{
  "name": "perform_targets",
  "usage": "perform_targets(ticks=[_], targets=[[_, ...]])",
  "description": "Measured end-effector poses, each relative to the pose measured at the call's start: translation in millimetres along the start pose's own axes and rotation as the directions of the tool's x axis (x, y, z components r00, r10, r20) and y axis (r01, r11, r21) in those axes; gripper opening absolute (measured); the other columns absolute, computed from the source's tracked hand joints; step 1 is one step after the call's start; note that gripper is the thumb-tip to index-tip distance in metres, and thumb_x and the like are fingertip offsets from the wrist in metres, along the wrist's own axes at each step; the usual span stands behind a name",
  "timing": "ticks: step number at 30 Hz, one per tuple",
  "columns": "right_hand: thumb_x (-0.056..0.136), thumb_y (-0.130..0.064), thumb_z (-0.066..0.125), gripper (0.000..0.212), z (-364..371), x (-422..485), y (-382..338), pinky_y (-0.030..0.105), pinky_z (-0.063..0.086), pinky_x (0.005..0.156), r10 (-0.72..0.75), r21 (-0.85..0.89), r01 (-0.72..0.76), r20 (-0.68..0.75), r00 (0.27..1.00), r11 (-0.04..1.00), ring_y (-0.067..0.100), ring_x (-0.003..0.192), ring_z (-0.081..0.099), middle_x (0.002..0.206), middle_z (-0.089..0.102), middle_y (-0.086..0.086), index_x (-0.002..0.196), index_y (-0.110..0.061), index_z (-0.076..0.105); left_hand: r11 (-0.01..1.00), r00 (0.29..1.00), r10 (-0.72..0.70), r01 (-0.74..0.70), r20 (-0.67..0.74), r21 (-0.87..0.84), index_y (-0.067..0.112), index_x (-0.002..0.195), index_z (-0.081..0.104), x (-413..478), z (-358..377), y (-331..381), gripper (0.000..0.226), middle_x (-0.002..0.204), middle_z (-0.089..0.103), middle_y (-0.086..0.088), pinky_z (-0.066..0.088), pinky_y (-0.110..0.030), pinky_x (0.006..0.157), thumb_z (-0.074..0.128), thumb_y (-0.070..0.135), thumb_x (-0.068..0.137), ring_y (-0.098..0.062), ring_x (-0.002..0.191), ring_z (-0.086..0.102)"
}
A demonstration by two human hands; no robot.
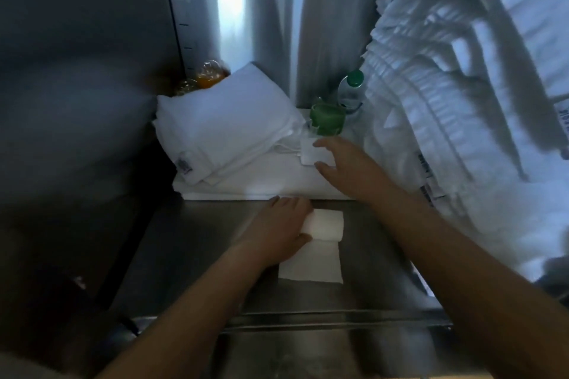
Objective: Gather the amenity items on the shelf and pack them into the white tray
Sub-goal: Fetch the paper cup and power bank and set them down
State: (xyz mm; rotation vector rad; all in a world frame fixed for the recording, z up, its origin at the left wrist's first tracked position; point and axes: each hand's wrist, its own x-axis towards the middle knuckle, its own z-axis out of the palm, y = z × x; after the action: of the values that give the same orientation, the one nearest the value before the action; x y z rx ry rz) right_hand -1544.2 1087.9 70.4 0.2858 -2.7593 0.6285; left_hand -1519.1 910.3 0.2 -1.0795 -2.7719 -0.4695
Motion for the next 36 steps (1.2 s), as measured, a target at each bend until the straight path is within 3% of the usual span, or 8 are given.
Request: perform_targets(ticks=[2, 5, 10, 15, 18, 23, 28, 36], targets=[[0.092, -0.03, 0.056, 0.052, 11, 30, 2, 0.029, 0.031, 0.101, -0.002, -0.122, 0.009, 0.055, 0.998, 0.993, 0.024, 0.128, 0.039, 0.143, 0.041, 0.01, 0.138, -0.012, 0.039, 1.0, 1.0, 0.0, 0.0, 0.013, -0.008, 0.024, 0.119, 0.044, 2, -3, -1, 0.045, 0.124, 0.053, -0.001, 0.031, -0.027, 0.09, 0.062, 0.042, 0.083, -0.017, 0.111, 0.048], [0.09, -0.042, 0.055, 0.069, 28, 58, 18, 0.036, 0.028, 0.108, 0.167, -0.217, -0.121, 0.208, 0.964, 0.969, 0.028, 0.135, 0.031, 0.149, 0.031, 0.014, 0.144, -0.008, 0.027, 1.0, 1.0, 0.006, -0.006, 0.025, -0.005, 0.023, 0.123, 0.041, 2, -5, -4, 0.049, 0.125, 0.051, -0.001, 0.031, -0.026, 0.087, 0.062, 0.042, 0.083, -0.017, 0.109, 0.046], [0.091, -0.058, 0.042, 0.081, 42, 61, 42, 0.041, 0.016, 0.114, 0.219, -0.386, -0.113, 0.243, 0.945, 0.916, 0.029, 0.141, 0.018, 0.155, 0.017, 0.013, 0.149, -0.011, 0.011, 0.998, 0.999, 0.035, -0.037, 0.036, 0.041, 0.021, 0.135, 0.035, 1, -2, -12, 0.061, 0.13, 0.04, -0.003, 0.035, -0.032, 0.094, 0.06, 0.043, 0.084, -0.017, 0.114, 0.038], [0.085, -0.065, 0.046, 0.085, 36, 50, 44, 0.04, 0.027, 0.103, 0.195, -0.412, -0.071, 0.267, 0.944, 0.909, 0.033, 0.133, 0.025, 0.149, 0.026, 0.016, 0.146, -0.012, 0.019, 0.998, 0.999, 0.036, -0.037, 0.026, 0.052, 0.02, 0.132, 0.038, 4, 3, -11, 0.057, 0.126, 0.039, -0.005, 0.039, -0.031, 0.082, 0.06, 0.04, 0.083, -0.018, 0.111, 0.037], [0.076, -0.073, 0.052, 0.088, 36, 32, 43, 0.041, 0.035, 0.094, 0.18, -0.355, -0.1, 0.2, 0.963, 0.929, 0.031, 0.124, 0.038, 0.139, 0.039, 0.013, 0.14, -0.015, 0.031, 1.0, 0.999, 0.01, -0.011, 0.036, 0.029, 0.021, 0.132, 0.038, 4, 3, -9, 0.057, 0.129, 0.047, -0.004, 0.04, -0.034, 0.09, 0.06, 0.04, 0.083, -0.019, 0.113, 0.045], [0.073, -0.073, 0.054, 0.084, 44, 4, 39, 0.039, 0.039, 0.084, 0.073, -0.366, -0.074, -0.016, 0.997, 0.928, 0.028, 0.107, 0.049, 0.123, 0.05, 0.01, 0.133, -0.017, 0.039, 0.997, 0.999, -0.049, 0.048, 0.017, 0.061, 0.022, 0.133, 0.037, -6, -7, -1, 0.058, 0.13, 0.05, -0.003, 0.043, -0.034, 0.088, 0.06, 0.041, 0.084, -0.018, 0.112, 0.05], [0.075, -0.067, 0.056, 0.085, 47, -27, 33, 0.038, 0.039, 0.081, 0.007, -0.396, -0.029, -0.057, 0.998, 0.918, 0.03, 0.104, 0.051, 0.12, 0.053, 0.013, 0.137, -0.012, 0.037, 0.978, 0.989, -0.128, 0.139, -0.08, 0.152, 0.023, 0.133, 0.034, -37, -37, 17, 0.062, 0.127, 0.051, -0.002, 0.047, -0.035, 0.083, 0.064, 0.042, 0.081, -0.02, 0.108, 0.051], [0.07, -0.073, 0.055, 0.089, 11, -78, -17, 0.044, 0.046, 0.083, -0.067, -0.062, 0.058, -0.143, 0.988, 0.996, 0.032, 0.101, 0.05, 0.114, 0.054, 0.015, 0.132, -0.01, 0.042, 0.887, 0.93, -0.273, 0.343, -0.247, 0.309, 0.021, 0.132, 0.04, -125, -88, 77, 0.057, 0.122, 0.052, -0.001, 0.046, -0.037, 0.079, 0.062, 0.037, 0.081, -0.024, 0.106, 0.051]])
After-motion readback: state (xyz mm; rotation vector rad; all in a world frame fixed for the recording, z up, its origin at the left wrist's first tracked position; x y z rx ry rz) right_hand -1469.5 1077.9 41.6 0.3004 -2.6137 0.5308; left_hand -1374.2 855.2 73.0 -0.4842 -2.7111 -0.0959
